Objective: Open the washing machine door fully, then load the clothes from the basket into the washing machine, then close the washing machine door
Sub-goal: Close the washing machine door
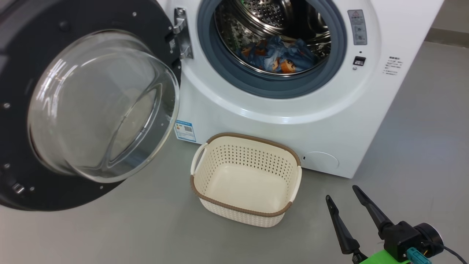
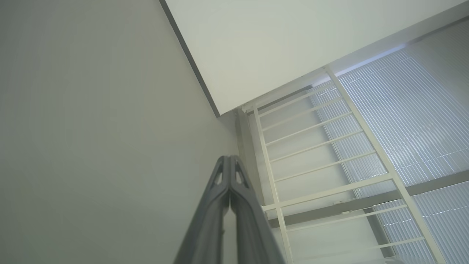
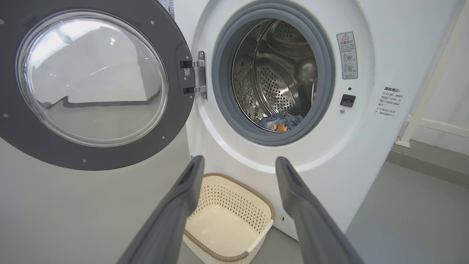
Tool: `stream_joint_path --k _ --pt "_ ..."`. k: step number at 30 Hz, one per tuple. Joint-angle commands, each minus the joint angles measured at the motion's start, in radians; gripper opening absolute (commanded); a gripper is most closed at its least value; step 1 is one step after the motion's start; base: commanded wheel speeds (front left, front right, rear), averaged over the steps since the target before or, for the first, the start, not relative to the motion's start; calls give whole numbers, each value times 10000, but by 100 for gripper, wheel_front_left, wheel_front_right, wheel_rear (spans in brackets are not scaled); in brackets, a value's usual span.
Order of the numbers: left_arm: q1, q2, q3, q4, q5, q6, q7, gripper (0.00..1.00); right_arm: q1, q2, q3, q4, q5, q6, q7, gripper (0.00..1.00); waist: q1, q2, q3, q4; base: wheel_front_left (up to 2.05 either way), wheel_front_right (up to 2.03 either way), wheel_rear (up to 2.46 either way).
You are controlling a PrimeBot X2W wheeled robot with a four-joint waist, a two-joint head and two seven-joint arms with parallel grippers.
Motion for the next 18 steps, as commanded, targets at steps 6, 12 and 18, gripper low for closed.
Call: stream_joint_path --k 6,12,18 --pt "-629 637 -77 129 -110 -193 341 0 -247 -132 341 -170 1 16 -49 100 0 0 114 -494 0 0 0" --pt "-906 555 -63 459 -303 -270 524 0 -258 -185 356 -142 37 16 -49 100 0 0 154 -762 0 0 0" --pt "-970 413 15 824 -597 -433 989 0 -267 -248 382 -132 70 16 -49 100 0 0 215 -971 0 0 0"
